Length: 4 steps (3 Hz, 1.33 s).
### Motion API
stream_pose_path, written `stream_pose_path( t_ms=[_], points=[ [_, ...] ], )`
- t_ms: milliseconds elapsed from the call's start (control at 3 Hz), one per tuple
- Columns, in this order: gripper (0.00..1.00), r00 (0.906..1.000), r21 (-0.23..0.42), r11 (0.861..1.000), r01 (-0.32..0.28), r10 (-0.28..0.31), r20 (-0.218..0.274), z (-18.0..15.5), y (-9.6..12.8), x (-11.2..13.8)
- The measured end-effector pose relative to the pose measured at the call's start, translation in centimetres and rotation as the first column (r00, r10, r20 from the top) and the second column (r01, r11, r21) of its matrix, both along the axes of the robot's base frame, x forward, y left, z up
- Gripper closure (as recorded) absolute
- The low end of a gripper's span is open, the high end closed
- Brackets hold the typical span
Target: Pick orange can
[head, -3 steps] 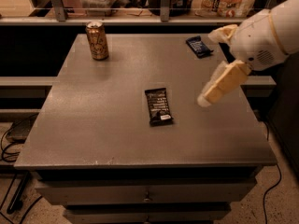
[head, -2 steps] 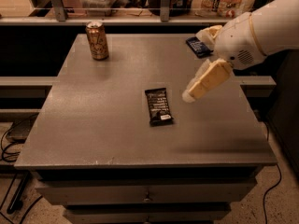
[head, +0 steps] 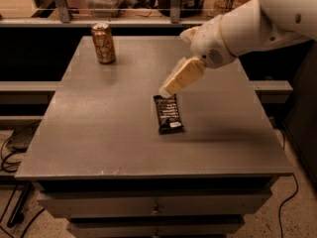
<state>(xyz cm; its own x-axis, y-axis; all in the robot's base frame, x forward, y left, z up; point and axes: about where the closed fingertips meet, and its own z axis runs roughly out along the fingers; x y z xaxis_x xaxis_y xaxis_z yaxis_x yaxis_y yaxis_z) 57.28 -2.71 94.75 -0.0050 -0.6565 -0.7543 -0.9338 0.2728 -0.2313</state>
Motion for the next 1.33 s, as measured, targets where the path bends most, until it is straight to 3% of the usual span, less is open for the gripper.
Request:
stream_pose_path(
  t_ms=[333, 667, 1333],
  points=[
    [0.00, 0.9995, 0.093, 0.995, 0.018, -0.015, -0.028, -0.3, 5.9, 4.3],
    [0.00, 0.9995, 0.093, 0.995, 0.018, -0.015, -0.028, -0.3, 5.9, 4.3],
    [0.00, 0.9990, 0.134, 0.990, -0.042, 0.040, 0.019, 0.0, 8.3, 5.9]
  ],
)
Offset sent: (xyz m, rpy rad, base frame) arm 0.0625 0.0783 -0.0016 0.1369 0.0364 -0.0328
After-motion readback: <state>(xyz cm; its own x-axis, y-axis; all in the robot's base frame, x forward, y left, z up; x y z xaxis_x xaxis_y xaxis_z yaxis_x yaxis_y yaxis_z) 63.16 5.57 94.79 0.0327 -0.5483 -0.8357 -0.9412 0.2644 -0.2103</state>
